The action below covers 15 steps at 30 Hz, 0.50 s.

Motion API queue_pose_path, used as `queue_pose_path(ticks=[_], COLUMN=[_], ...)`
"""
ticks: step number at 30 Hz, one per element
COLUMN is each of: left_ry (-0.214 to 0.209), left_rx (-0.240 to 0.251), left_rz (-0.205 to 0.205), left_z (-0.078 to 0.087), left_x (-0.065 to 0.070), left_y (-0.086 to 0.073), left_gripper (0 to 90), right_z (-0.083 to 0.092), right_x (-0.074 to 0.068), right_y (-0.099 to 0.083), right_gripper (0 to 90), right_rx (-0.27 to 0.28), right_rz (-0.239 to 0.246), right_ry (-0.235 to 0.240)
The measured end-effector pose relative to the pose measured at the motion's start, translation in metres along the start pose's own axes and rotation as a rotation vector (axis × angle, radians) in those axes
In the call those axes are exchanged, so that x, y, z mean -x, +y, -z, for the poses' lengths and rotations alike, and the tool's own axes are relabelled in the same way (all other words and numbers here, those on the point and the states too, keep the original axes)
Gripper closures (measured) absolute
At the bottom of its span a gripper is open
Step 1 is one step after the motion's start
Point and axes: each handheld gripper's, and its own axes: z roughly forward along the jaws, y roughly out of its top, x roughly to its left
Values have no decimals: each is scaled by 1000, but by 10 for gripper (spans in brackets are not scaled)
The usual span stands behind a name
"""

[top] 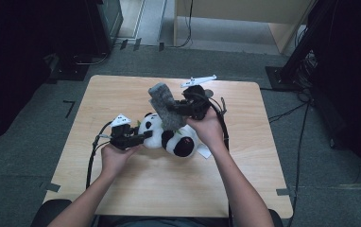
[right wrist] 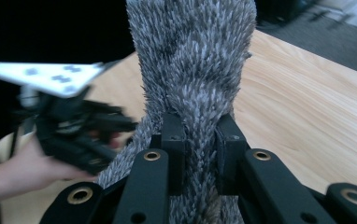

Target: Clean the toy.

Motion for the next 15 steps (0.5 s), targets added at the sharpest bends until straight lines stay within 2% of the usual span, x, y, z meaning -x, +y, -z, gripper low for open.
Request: queue_pose_path(ticks=[3, 5, 9, 12, 14, 15], left_ry=[17, 23, 15, 11, 18, 23], left_rx=[11, 15, 5, -5, -16, -24], left_rz=[-5, 2, 29, 31, 2, -13], left_z=[-1, -2, -6, -6, -6, -6], left_x=[0, -1, -3, -4, -1, 0], left_y=[1, 1, 0, -1, -2, -2], left_gripper=[524, 523, 518, 514, 510, 508], right_z=[4, 4, -12, -38, -53, -56], right_x=[-18, -28, -41, -43, -39, -41], right_y=[-6, -12, -38, -67, -83, -87], right_gripper=[783, 784, 784, 789, 795, 797], right_rx=[21, 35, 25, -35, -55, -62], right_rz=[25, 25, 1, -11, -22, 2], right_ry=[34, 56, 103, 76, 53, 21])
